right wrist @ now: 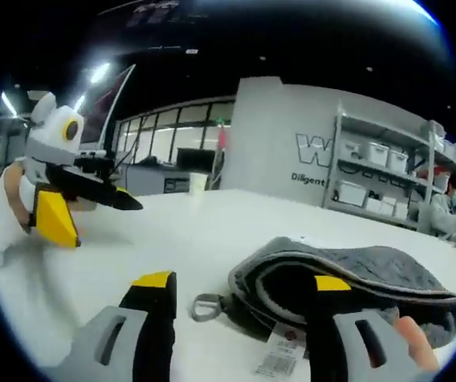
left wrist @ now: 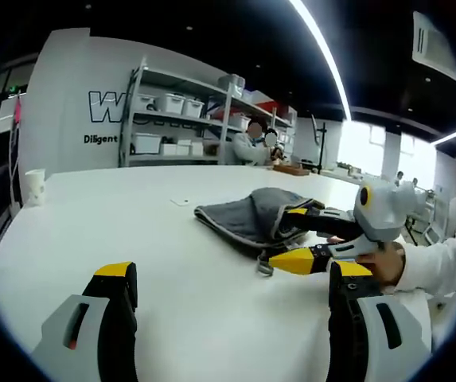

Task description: Open the folded towel by lifting each exposed corner and separating the folded layers until the towel lies flat within the target outline without major curled edges

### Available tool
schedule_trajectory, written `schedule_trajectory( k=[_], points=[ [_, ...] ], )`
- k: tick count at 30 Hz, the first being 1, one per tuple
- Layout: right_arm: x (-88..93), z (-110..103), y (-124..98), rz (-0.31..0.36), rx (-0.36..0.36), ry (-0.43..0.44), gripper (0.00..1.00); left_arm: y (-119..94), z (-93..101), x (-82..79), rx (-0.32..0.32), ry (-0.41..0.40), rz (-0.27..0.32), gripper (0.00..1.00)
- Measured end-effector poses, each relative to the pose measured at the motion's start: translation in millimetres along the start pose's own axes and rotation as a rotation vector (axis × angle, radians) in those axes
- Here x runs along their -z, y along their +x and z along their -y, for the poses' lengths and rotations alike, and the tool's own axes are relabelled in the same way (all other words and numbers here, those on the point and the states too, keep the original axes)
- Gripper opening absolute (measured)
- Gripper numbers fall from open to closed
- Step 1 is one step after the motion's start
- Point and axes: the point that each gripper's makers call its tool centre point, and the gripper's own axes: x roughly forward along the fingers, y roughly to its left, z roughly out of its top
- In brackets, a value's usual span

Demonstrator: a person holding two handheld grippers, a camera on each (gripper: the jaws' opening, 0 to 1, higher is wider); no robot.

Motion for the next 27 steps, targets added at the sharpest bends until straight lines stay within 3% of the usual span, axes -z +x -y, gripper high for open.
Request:
schedule_trajectory(
  k=[7,10,15,21,24,27],
  points=[
    [3.7,15,2,-0.016,0.047,0.026,0.41,-2,4.0,2.0,-0.002,0.000,-0.001,1.00],
    [4.1,17,1,-0.021,0.073,-0.017,0.36,-2,5.0,2.7,-0.002,0.000,-0.001,1.00],
    [3.3,17,3,-0.025,0.087,-0.065,0.35,0,1.9,2.0,-0.001,-0.001,-0.003,1.00],
    [5.3,21,2,-0.041,0.108,-0.101,0.25,1,3.3,3.7,0.002,-0.002,-0.008,1.00],
    [4.8,22,-1,-0.041,0.113,-0.115,0.19,2,3.1,3.7,0.003,0.002,-0.009,1.00],
    [4.0,19,-3,-0.040,0.098,-0.130,0.06,2,3.4,3.3,0.002,0.004,-0.009,1.00]
  ],
)
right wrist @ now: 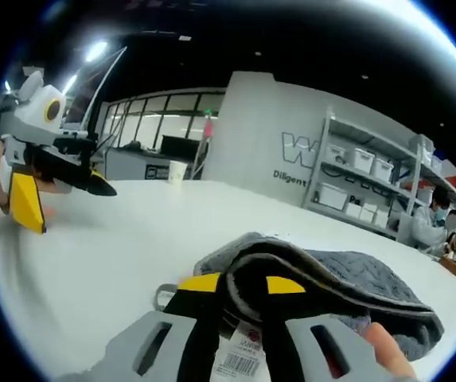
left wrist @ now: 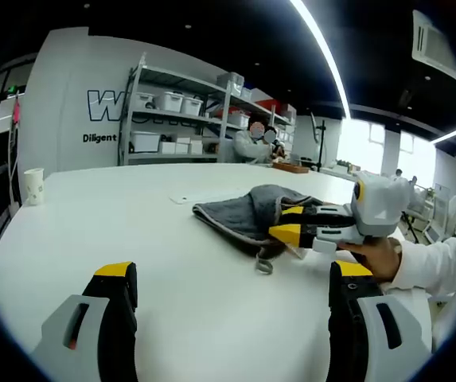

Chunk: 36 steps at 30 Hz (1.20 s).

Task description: Open the folded towel by lifting each exposed corner and separating the folded layers until the towel lies flat within the target outline without major curled edges

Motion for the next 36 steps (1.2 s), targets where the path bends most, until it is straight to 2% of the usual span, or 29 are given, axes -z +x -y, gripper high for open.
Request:
schedule_trajectory(
  k=[1,4,9,13,28,36],
  points=[
    [-0.8,-1,-1,0.003,-0.005,-0.008,0.00,0,-0.9,-0.9,0.000,0.000,0.001,1.00],
    [-3.6,2,-5,0.013,0.016,-0.051,0.00,0,-3.5,-2.6,-0.002,0.000,0.004,1.00],
    [-2.6,14,-10,0.012,0.028,-0.012,0.00,1,-7.0,-4.0,-0.004,0.000,0.005,1.00],
    [-3.5,31,-15,0.017,0.062,0.028,0.00,1,-4.9,-2.3,-0.003,0.000,0.002,1.00],
    [0.1,103,-31,0.014,0.227,0.051,0.00,-2,3.7,0.9,0.008,-0.009,0.005,1.00],
    [8.7,129,-31,-0.003,0.261,0.046,0.00,-3,4.0,1.4,0.008,-0.012,0.006,1.00]
  ],
)
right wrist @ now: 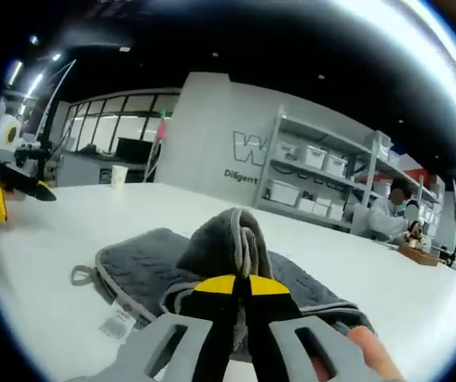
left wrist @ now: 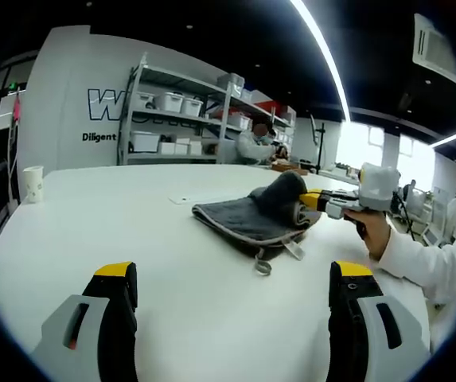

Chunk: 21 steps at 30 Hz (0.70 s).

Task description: Open the folded towel by lifting each exposed corner and separating the folded layers until the towel lies flat within the target outline without major curled edges

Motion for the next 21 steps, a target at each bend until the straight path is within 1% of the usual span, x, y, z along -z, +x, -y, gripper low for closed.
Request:
schedule_trajectory(
  k=[4,9,15,21],
  points=[
    [4.5,16,1,-0.007,0.022,-0.011,0.00,0,-1.1,-0.5,0.000,0.001,0.001,1.00],
    [7.9,37,0,-0.007,0.053,-0.004,0.00,2,-4.5,-0.4,-0.003,0.001,-0.003,1.00],
    [12.6,68,-4,-0.006,0.093,0.027,0.00,2,-2.4,3.5,-0.005,0.002,-0.012,1.00],
    [22.3,95,-10,-0.026,0.140,0.043,0.00,3,-3.2,1.7,-0.002,0.001,-0.009,1.00]
  ],
)
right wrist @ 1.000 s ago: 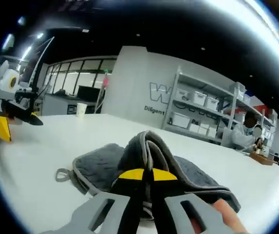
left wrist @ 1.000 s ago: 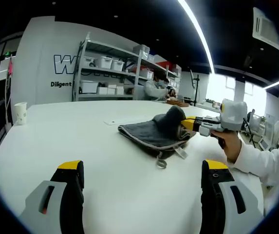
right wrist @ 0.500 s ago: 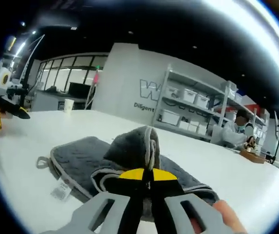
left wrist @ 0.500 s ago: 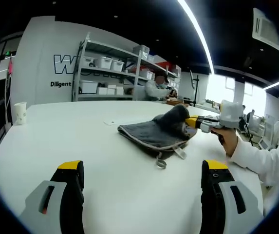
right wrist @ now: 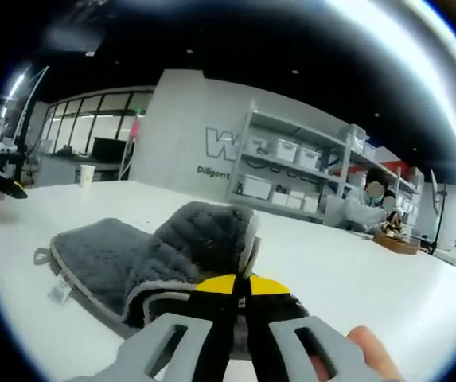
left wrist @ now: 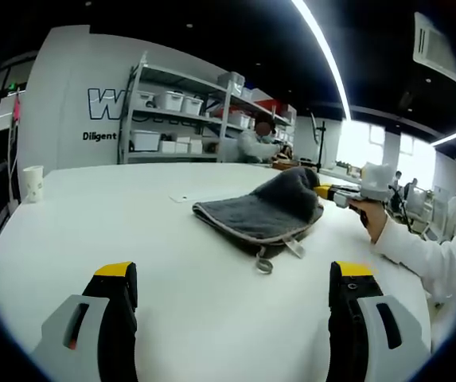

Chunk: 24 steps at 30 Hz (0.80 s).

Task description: Open the folded towel by lifting each exposed corner and separating the folded layers until the towel lies flat within the target outline without major curled edges

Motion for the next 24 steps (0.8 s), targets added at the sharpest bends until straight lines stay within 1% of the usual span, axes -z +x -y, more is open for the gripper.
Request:
schedule_trajectory(
  k=[5,11,20,24],
  points=[
    [8.1,16,-1,-0.019,0.032,0.001,0.00,1,-1.4,-0.5,0.001,-0.004,0.000,1.00],
    [15.4,27,-1,-0.042,0.050,0.000,0.00,0,-2.0,-2.9,0.001,-0.003,0.006,1.00],
    [26.8,42,-5,-0.082,0.080,0.050,0.00,-2,1.1,-2.8,-0.004,0.003,0.007,1.00],
    [36.3,46,-5,-0.118,0.089,0.082,0.00,-2,1.0,-3.3,-0.004,0.004,0.008,1.00]
  ],
)
